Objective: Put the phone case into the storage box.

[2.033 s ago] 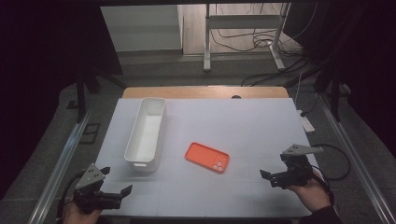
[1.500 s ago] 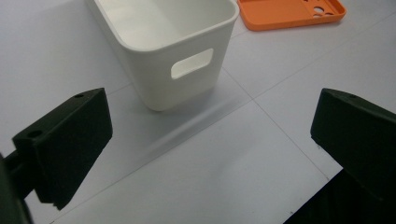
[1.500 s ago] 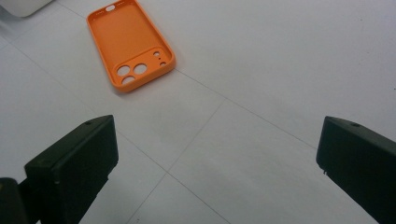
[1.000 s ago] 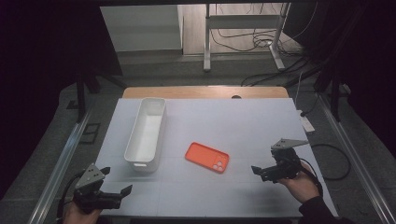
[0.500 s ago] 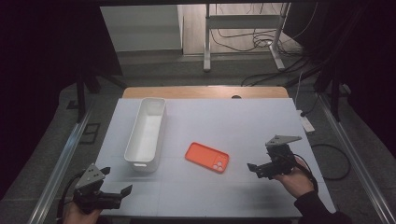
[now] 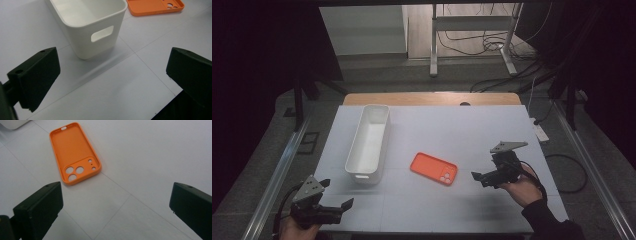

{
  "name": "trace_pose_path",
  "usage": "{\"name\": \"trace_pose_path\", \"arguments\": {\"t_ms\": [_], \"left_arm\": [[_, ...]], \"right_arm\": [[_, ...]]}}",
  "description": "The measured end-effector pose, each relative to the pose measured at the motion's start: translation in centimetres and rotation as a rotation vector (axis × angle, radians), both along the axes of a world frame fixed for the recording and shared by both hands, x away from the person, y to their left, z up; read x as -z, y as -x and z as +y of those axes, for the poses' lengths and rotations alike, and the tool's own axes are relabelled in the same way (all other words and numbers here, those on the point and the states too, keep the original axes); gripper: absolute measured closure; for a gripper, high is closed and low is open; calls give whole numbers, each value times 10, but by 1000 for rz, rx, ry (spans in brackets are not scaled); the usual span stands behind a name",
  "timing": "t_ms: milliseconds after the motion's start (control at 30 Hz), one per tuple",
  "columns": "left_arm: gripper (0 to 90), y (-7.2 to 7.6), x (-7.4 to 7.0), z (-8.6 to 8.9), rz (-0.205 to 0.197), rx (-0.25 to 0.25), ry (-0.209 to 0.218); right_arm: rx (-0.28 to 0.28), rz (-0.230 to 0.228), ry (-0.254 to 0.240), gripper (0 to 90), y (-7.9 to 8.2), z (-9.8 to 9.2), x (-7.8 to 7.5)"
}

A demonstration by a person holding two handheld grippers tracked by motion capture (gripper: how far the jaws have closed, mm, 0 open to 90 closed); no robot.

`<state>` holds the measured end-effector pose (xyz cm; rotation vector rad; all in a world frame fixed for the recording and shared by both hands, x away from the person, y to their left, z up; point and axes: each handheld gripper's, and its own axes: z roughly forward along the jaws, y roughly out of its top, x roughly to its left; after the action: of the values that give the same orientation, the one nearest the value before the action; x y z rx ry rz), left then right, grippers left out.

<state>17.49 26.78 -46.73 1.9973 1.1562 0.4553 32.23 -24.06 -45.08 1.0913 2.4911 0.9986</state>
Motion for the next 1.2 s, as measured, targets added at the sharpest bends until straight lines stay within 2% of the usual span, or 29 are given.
{"name": "trace_pose_path", "arguments": {"t_ms": [100, 1000, 1200], "left_arm": [[1, 0, 0, 0, 0, 1, 0], [2, 0, 0, 0, 2, 2, 0], [3, 0, 0, 0, 2, 2, -1]], "right_arm": [[-7, 4, 19, 0, -3, 4, 1], [-51, 25, 41, 0, -20, 38, 7], [-55, 43, 48, 0, -23, 44, 9]]}}
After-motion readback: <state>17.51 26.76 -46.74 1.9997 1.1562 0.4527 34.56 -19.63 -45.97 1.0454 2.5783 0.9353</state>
